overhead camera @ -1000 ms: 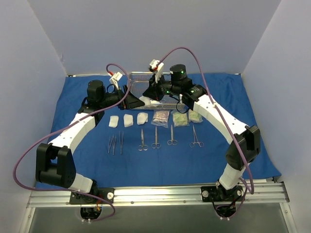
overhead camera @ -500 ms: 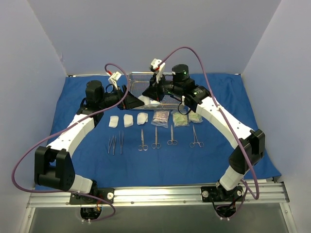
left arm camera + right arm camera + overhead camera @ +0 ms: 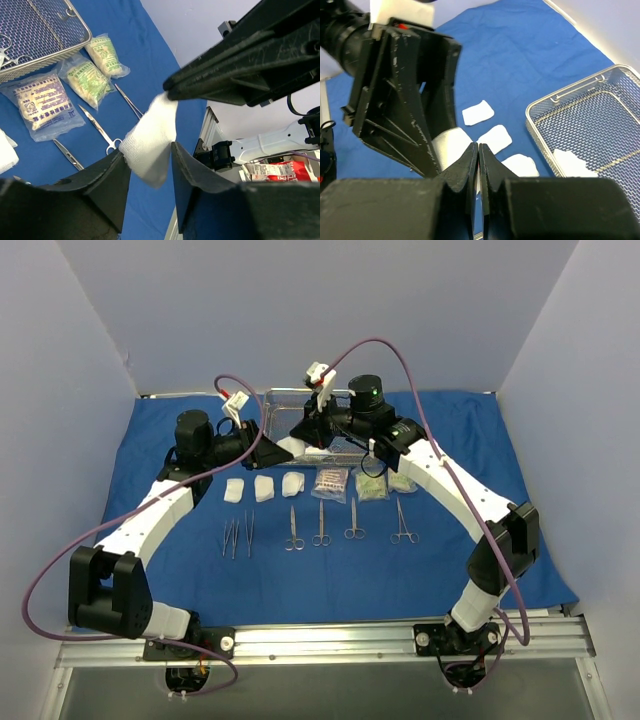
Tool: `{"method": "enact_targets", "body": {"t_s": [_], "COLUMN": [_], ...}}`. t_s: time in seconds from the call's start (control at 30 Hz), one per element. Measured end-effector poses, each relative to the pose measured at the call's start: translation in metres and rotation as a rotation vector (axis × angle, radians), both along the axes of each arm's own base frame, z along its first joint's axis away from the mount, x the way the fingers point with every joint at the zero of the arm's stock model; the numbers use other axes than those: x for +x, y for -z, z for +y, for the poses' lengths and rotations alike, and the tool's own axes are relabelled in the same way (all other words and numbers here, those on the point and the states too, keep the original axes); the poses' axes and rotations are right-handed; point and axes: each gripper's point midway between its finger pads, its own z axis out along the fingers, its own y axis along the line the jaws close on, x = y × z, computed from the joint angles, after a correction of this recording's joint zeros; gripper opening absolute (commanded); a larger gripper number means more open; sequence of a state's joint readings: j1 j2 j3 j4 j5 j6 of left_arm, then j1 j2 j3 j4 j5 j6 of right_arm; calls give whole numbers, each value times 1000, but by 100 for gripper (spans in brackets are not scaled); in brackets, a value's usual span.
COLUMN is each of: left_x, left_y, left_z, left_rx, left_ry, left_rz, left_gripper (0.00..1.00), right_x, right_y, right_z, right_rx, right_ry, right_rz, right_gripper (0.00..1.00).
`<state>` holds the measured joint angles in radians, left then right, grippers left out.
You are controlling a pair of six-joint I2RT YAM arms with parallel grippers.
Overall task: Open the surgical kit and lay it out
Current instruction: Place the medical item in the surgical kit.
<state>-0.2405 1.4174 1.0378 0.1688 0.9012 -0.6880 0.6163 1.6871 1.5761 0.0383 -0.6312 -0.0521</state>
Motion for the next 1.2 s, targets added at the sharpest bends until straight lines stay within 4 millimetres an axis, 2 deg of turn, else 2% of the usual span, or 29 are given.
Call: {"method": "enact_targets", "body": {"t_s": [0.17,0.27,0.37,0.4,0.47,0.53,0.67,0.7,0.73,0.77,0.87,0.93,1.1,1.2], "left_x": [-6,-7,-6,-6,-4,-3,0,0,1,1,7,14,25,28], "left_y": [-2,-5,-5,-5,-4,-1,9,11,15,19,35,51,113,133], "left_z": [3,6,8,8,9,10,14,16,19,23,43,65,136,165], "left_rx": [8,14,19,22,25,29,44,48,53,59,72,68,83,109], "left_ry": [-14,-34,-55,-62,-73,-83,-130,-144,-171,-201,-332,-443,-759,-901], "left_rz": [-13,-25,-29,-27,-27,-22,0,7,20,33,109,178,390,456], "left_gripper": [35,18,8,3,2,2,2,2,2,2,2,2,2,2], "right_x": [4,5,5,6,7,7,11,14,17,21,35,44,55,57], "right_y": [1,2,5,6,10,15,21,22,22,22,23,24,35,38], "right_z": [-2,-3,-3,-3,-3,-2,-3,-4,-6,-8,-17,-27,-74,-102], "right_rx": [-8,-15,-22,-26,-34,-42,-55,-58,-58,-61,-66,-62,-75,-67], "right_ry": [25,30,27,26,24,23,42,60,87,114,221,307,532,620], "right_rz": [-4,-6,-10,-10,-8,3,10,11,18,18,21,21,55,73], "right_gripper": [0,0,0,2,8,31,58,87,100,100,100,100,100,100]}}
